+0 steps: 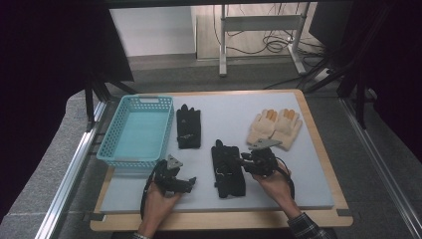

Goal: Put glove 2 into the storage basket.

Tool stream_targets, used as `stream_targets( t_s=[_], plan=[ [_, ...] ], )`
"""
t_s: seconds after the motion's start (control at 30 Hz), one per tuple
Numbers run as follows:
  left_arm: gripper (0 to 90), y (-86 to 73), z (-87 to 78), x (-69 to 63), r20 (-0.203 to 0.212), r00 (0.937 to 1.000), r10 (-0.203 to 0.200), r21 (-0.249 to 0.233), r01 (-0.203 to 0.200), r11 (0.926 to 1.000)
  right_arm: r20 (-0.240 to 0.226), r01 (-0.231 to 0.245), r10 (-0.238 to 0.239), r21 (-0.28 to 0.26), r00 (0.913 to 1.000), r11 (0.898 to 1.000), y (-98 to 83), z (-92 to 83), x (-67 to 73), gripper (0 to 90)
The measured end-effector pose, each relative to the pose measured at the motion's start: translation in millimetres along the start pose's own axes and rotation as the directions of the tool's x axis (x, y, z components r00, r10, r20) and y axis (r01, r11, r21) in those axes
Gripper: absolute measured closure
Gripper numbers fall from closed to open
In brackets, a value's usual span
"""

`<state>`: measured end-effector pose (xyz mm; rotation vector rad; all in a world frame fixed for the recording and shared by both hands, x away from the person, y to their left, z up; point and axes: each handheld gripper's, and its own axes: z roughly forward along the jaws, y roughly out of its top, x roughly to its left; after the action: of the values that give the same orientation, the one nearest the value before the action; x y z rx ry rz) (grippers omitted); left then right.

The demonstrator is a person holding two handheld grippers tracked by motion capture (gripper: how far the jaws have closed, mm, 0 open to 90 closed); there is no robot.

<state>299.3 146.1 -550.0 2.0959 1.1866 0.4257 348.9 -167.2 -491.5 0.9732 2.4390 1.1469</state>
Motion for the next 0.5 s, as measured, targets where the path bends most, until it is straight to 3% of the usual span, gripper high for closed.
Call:
stream_targets(
  t_s=[0.07,0.23,0.5],
  plan=[
    [4.0,0.0,0.0,0.0,0.0,1.0,0.0,0.0,0.0,1.0,0.003,-0.007,0.007,0.023,1.0,1.0,-7.8,-0.1,-5.2,72.9],
    [4.0,0.0,0.0,0.0,0.0,1.0,0.0,-0.001,0.0,1.0,-0.013,-0.013,0.014,0.074,0.9998,0.997,-31.5,3.4,-7.4,73.6],
    [4.0,-0.1,0.0,0.0,0.0,1.0,0.0,-0.001,0.0,1.0,-0.08,0.015,-0.009,0.071,0.9967,0.997,-39.2,9.4,13.0,73.7]
  ],
)
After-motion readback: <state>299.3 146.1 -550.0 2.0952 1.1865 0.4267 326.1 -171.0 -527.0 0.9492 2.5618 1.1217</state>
